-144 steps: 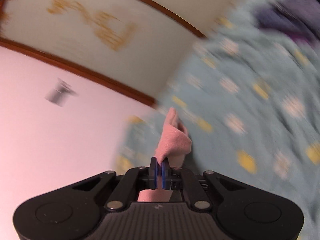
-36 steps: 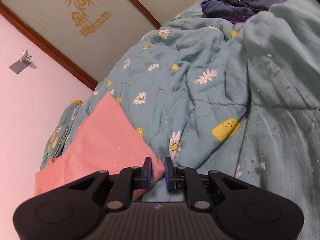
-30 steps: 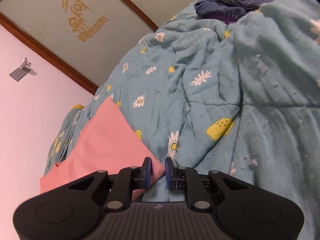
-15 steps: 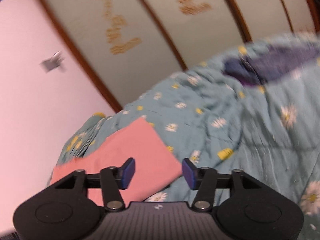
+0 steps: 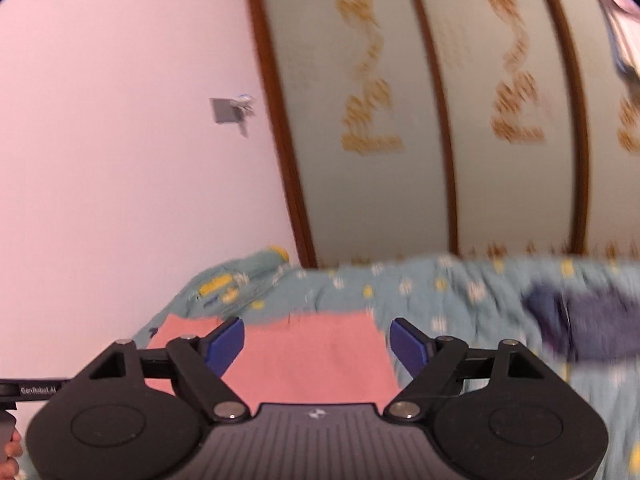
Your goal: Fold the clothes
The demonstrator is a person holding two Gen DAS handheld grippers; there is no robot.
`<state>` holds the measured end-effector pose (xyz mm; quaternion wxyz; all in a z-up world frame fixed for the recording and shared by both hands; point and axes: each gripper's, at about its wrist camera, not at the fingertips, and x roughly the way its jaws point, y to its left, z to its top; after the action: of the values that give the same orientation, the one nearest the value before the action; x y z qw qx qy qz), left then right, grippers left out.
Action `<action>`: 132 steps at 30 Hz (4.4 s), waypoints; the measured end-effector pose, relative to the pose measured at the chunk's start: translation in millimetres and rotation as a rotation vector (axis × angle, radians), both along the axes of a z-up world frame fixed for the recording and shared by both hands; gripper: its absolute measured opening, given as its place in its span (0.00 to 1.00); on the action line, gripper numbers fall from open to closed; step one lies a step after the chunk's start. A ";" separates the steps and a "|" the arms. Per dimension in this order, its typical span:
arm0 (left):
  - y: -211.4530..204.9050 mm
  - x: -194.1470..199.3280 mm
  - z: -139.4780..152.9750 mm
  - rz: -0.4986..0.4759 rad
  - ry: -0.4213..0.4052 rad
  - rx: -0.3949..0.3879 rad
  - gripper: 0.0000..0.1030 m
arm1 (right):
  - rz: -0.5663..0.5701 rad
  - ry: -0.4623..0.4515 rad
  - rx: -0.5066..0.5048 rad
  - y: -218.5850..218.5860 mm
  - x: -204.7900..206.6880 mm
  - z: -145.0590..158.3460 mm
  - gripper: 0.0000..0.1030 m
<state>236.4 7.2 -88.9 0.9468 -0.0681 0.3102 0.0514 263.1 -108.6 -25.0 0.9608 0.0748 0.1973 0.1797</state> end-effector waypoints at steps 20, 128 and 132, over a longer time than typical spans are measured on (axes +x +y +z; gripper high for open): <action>30.3 72.9 -80.1 0.045 0.093 0.004 0.79 | 0.094 0.495 -0.200 40.7 302.9 -90.2 0.36; 72.8 314.9 -36.6 -0.219 0.299 -0.076 0.56 | 0.112 0.342 0.425 31.1 53.7 -185.3 0.55; 73.2 320.2 -47.1 -0.203 0.308 -0.003 0.54 | 0.114 0.345 0.424 31.3 53.7 -185.0 0.56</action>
<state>556.6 80.4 -136.0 0.8883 -0.0292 0.4570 -0.0351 316.8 -77.2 -210.0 0.8643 0.2923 0.3200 0.2554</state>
